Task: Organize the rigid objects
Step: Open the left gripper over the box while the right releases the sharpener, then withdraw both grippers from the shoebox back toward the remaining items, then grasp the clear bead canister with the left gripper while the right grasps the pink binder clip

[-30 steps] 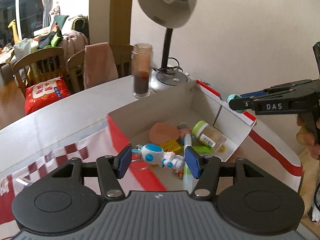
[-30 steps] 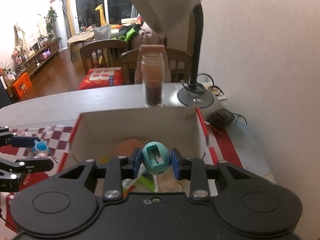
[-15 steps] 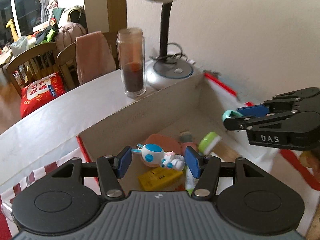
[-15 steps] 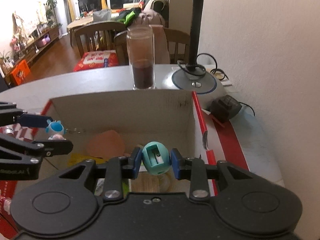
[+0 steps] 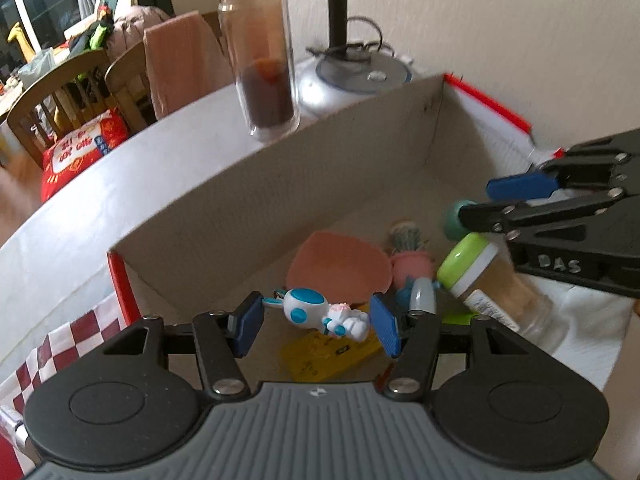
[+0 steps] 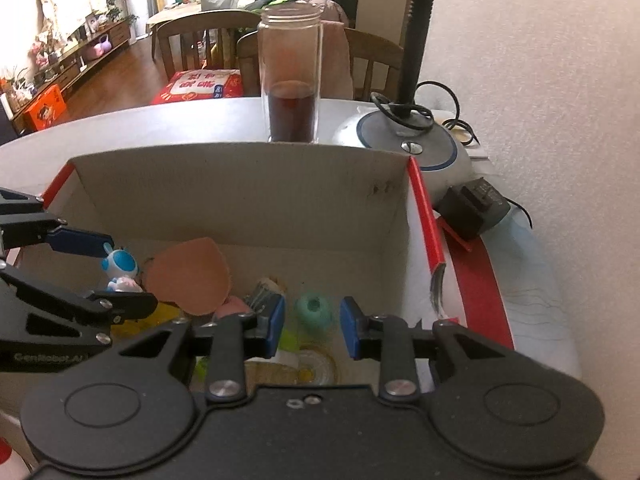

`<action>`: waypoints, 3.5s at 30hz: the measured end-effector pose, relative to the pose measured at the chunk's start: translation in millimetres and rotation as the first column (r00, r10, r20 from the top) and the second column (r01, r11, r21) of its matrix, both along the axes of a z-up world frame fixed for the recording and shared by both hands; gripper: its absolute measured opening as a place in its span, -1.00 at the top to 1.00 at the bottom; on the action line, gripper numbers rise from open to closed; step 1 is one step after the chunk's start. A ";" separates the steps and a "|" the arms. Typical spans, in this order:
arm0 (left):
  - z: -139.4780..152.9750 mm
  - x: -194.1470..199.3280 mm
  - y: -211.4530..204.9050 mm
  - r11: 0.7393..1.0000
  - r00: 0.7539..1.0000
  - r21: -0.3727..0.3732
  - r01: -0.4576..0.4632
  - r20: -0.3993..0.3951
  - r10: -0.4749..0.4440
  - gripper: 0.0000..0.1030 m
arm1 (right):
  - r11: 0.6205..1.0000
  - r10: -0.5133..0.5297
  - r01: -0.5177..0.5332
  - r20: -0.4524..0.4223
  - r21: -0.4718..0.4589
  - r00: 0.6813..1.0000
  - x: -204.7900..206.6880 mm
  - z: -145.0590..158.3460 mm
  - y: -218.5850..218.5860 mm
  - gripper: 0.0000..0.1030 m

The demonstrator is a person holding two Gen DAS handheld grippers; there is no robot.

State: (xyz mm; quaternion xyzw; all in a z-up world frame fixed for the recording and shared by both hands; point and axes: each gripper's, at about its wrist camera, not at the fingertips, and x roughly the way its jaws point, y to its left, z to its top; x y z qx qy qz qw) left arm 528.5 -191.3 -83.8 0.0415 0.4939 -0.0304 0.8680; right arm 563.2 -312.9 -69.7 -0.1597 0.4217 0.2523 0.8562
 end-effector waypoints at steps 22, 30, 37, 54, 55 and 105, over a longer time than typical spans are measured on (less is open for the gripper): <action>9.5 -29.4 -9.2 0.998 0.998 -0.018 0.054 0.011 -0.054 -0.39 | 0.999 -0.007 0.007 0.002 0.037 1.000 -24.8 17.3 -10.4 0.11; 31.0 -49.5 2.9 1.000 0.997 -0.024 0.019 0.076 -0.017 -0.39 | 0.997 0.008 -0.009 0.011 0.073 1.000 -43.8 32.7 -9.5 -0.04; 57.5 -77.6 23.2 0.998 0.989 -0.053 -0.016 0.147 0.024 -0.39 | 0.994 0.032 -0.035 0.031 0.103 0.999 -66.0 46.7 -2.6 -0.13; 101.5 -161.0 91.2 0.988 0.959 -0.145 -0.057 0.267 0.095 -0.39 | 0.989 0.093 -0.102 0.084 0.107 0.992 -136.2 81.3 50.1 -0.47; 103.0 -167.0 96.2 0.988 0.957 -0.145 -0.058 0.272 0.097 -0.39 | 0.989 0.095 -0.104 0.085 0.109 0.992 -140.6 82.4 54.3 -0.51; -9.1 -203.3 310.4 0.974 0.940 -0.106 -0.200 0.260 0.221 -0.66 | 0.957 0.280 -0.279 -0.006 0.083 0.960 -256.6 -36.4 302.2 -0.90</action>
